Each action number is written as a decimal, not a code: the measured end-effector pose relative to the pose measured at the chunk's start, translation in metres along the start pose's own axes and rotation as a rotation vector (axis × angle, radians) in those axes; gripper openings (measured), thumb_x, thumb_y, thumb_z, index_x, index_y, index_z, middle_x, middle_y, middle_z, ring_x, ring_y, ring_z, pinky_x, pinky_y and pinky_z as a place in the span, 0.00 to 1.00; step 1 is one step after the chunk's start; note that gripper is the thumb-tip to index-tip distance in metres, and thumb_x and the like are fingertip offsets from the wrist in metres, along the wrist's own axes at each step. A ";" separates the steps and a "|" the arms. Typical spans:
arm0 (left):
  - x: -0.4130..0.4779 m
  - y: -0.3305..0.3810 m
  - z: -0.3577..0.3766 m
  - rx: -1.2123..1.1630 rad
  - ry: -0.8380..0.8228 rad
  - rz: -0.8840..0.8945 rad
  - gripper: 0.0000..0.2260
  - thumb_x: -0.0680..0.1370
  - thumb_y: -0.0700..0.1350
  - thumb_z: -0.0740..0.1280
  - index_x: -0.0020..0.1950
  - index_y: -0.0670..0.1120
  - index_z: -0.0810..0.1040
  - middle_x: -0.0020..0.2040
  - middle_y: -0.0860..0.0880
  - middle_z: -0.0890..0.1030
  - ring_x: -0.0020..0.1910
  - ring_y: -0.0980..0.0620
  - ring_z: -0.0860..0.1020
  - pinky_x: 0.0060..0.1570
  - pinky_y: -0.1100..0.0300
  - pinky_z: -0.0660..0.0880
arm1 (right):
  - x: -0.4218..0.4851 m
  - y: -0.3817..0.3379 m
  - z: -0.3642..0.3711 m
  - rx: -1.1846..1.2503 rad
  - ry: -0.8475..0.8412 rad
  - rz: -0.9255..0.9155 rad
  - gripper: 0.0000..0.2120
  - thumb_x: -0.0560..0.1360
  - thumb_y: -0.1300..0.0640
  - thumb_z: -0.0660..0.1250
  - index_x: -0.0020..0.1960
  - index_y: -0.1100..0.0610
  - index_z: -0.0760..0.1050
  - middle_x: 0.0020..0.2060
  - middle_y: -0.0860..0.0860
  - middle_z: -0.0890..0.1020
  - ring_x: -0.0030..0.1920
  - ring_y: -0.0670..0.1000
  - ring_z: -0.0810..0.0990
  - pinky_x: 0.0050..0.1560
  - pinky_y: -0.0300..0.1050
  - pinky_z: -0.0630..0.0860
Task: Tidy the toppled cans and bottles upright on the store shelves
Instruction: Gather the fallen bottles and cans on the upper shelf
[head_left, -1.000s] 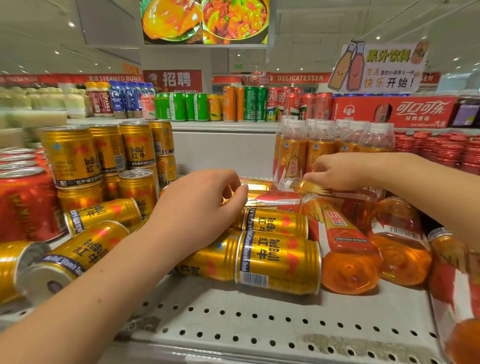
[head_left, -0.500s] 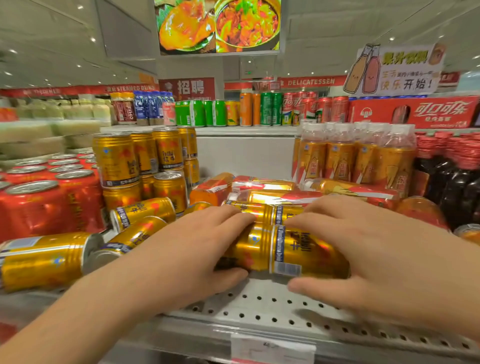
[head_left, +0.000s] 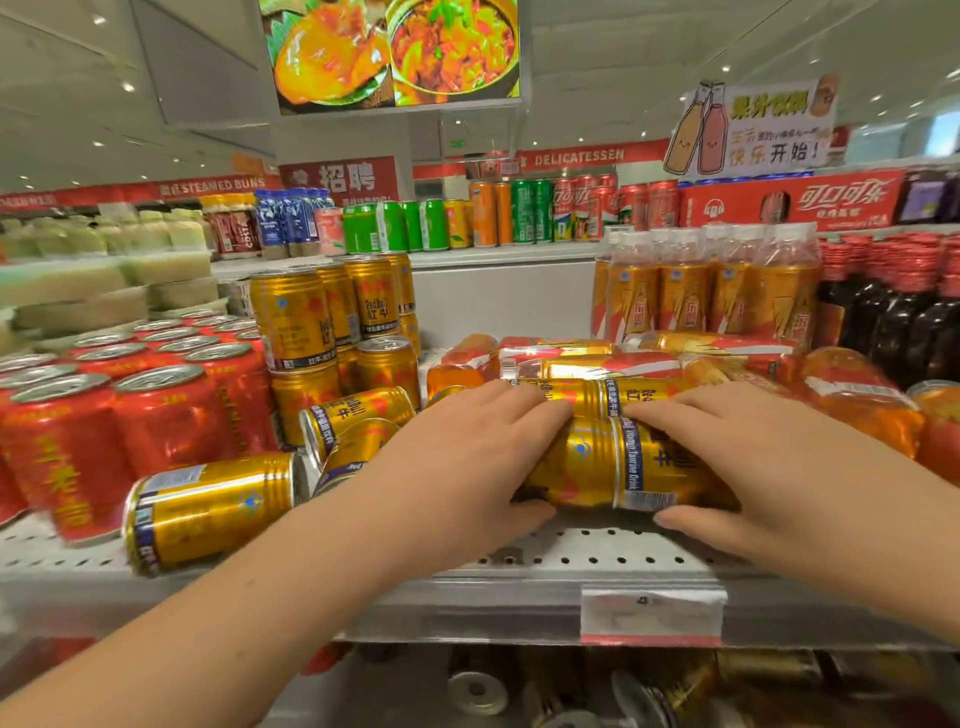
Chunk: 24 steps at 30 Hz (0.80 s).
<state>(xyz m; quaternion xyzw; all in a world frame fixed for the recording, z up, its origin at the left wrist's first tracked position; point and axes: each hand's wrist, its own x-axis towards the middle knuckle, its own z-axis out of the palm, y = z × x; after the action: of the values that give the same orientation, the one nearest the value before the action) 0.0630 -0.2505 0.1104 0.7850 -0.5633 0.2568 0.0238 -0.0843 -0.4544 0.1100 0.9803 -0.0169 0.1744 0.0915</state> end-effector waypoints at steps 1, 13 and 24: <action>-0.004 -0.002 -0.002 -0.009 0.003 0.022 0.33 0.76 0.62 0.69 0.77 0.53 0.64 0.70 0.54 0.73 0.66 0.52 0.72 0.67 0.55 0.70 | -0.004 -0.002 -0.001 0.019 -0.003 0.014 0.39 0.71 0.31 0.62 0.78 0.38 0.51 0.67 0.36 0.68 0.65 0.41 0.67 0.65 0.39 0.68; -0.023 -0.001 -0.011 -0.075 0.086 0.067 0.31 0.76 0.69 0.61 0.76 0.58 0.64 0.65 0.58 0.76 0.62 0.56 0.72 0.65 0.57 0.69 | -0.022 -0.012 -0.016 0.258 0.196 0.173 0.37 0.67 0.28 0.61 0.73 0.39 0.63 0.61 0.34 0.72 0.58 0.35 0.69 0.54 0.30 0.65; 0.026 -0.057 -0.045 -0.255 0.132 -0.387 0.28 0.74 0.60 0.73 0.71 0.53 0.73 0.59 0.54 0.80 0.54 0.54 0.78 0.52 0.57 0.78 | 0.019 -0.014 -0.002 0.285 0.203 -0.052 0.37 0.71 0.34 0.65 0.76 0.35 0.55 0.67 0.34 0.68 0.66 0.37 0.64 0.65 0.35 0.64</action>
<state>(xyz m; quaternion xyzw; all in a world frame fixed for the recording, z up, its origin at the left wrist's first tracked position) 0.1035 -0.2380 0.1747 0.8504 -0.4274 0.2250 0.2085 -0.0658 -0.4404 0.1159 0.9607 0.0426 0.2709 -0.0425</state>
